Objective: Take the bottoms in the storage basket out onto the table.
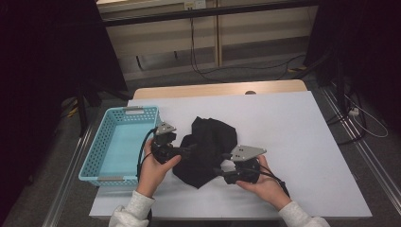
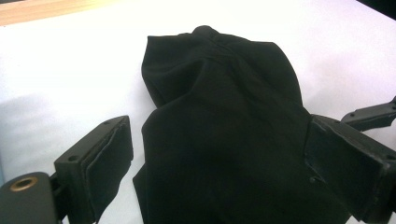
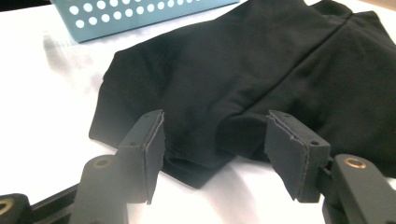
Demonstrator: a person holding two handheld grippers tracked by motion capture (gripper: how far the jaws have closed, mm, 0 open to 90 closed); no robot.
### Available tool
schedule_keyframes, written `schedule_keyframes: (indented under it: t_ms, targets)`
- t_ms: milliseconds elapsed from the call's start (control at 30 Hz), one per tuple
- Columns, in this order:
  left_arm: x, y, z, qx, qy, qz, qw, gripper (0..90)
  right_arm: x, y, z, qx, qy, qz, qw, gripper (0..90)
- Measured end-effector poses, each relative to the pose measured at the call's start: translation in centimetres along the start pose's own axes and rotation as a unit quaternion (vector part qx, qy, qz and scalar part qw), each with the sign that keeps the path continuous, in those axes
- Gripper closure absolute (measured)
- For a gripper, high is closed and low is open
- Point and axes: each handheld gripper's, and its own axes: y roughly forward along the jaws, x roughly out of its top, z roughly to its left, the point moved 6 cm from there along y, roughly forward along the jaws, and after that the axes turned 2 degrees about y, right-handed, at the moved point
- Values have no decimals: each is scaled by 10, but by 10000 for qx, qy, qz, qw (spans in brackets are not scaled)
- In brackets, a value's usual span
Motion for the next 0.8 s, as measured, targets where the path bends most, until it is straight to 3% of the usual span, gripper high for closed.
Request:
schedule_keyframes:
  t_ms: [133, 200, 267, 367, 433, 567, 633, 733, 800]
  targets:
    - [-1, 0, 1, -1, -41, 3, 10000, 83, -2, 10, 4, -84, -158, 283, 9994, 513]
    - [-1, -1, 1, -4, -35, 10, 10000, 83, -1, 13, 3, -245, -213, 353, 9989, 732]
    - [-1, -1, 2, 3, -40, -4, 10000, 84, 0, 14, 0, -221, -80, 315, 9992, 835]
    - [-2, -2, 2, 5, -46, -3, 10000, 85, 0, 15, -6, -312, -55, 376, 9988, 861]
    - [-3, -2, 4, 20, -65, 22, 10000, 85, 3, 11, -9, -326, 18, 267, 9991, 864]
    - [-6, -4, 6, 45, -71, 21, 10000, 85, 16, -11, -20, -384, 259, -194, 9987, 864]
    - [-6, -4, 6, 54, -88, 20, 9999, 85, 21, -24, -30, -530, 409, -406, 9969, 864]
    - [-6, -5, 7, 61, -100, -7, 9999, 85, 18, -41, -44, -698, 390, -544, 9953, 862]
    - [-5, -6, 7, 64, -94, -21, 9999, 85, 11, -49, -53, -801, 520, -475, 9943, 861]
